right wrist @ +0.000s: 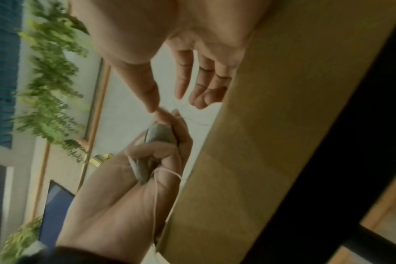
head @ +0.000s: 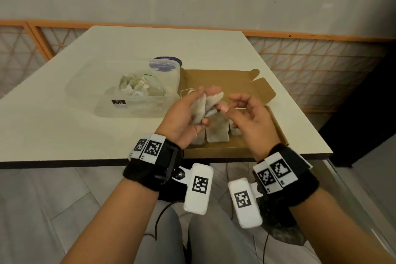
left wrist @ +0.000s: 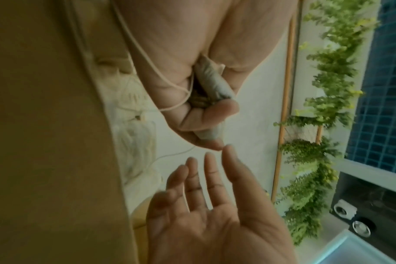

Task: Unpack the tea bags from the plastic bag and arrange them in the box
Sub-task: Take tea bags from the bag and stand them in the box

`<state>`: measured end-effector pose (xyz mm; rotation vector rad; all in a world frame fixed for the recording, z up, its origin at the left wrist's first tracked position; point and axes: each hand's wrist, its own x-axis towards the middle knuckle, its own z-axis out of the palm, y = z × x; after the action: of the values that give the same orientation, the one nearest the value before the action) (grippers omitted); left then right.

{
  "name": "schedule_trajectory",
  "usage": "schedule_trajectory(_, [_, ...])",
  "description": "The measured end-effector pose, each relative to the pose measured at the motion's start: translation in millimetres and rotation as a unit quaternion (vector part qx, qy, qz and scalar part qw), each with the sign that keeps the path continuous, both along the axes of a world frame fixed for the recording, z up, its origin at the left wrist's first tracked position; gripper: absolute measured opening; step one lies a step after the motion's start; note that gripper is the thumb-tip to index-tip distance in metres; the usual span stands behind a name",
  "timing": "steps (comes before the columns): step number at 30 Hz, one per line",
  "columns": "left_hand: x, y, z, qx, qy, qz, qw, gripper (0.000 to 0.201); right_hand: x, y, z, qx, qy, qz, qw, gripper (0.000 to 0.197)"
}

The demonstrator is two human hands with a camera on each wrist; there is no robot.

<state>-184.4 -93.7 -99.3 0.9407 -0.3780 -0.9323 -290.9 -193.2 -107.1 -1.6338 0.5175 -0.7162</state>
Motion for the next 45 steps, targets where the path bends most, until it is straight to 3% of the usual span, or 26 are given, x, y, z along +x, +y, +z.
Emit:
schedule_trajectory(4, [-1, -6, -3, -0.004, 0.020, 0.017, 1.000, 0.041, 8, 9, 3, -0.031, -0.037, 0.055, 0.997, 0.018])
schedule_trajectory(9, [-6, -11, -4, 0.021, -0.001, 0.029, 0.999, 0.041, 23, 12, -8, -0.105, 0.021, 0.038, 0.994, 0.019])
schedule_trajectory(14, [-5, -12, -3, 0.019, -0.014, 0.009, 1.000, 0.039, 24, 5, -8, -0.009, -0.007, 0.045, 0.999, 0.006])
schedule_trajectory(17, [-2, -12, -3, 0.012, -0.011, -0.002, 1.000, 0.042, 24, 2, -9, 0.032, -0.022, 0.050, 0.998, 0.018])
schedule_trajectory(19, [-1, -12, -5, 0.017, -0.022, -0.010, 1.000, 0.046, 25, 2, -11, 0.004, 0.007, 0.056, 0.998, 0.027])
schedule_trajectory(25, [1, -11, -7, 0.003, -0.006, -0.037, 0.999, 0.040, 26, -1, -11, 0.048, 0.014, 0.049, 0.998, 0.023])
schedule_trajectory(28, [3, -11, -11, -0.010, 0.000, -0.025, 1.000, 0.033, 22, 0, -8, 0.061, -0.024, 0.046, 0.997, 0.008])
schedule_trajectory(36, [4, -12, -14, -0.026, -0.059, 0.045, 0.997, 0.047, 18, -15, -8, 0.283, -0.176, 0.014, 0.943, 0.013])
schedule_trajectory(40, [3, -14, -15, -0.011, -0.075, 0.071, 0.995, 0.048, 16, -13, -7, 0.274, -0.178, 0.027, 0.945, 0.017])
schedule_trajectory(43, [1, -15, -15, -0.004, -0.082, 0.074, 0.994, 0.029, 17, -10, -7, 0.243, -0.163, 0.061, 0.954, 0.024])
schedule_trajectory(45, [1, -15, -16, 0.001, -0.085, 0.076, 0.993, 0.021, 20, -7, -9, 0.216, -0.134, 0.071, 0.965, 0.016])
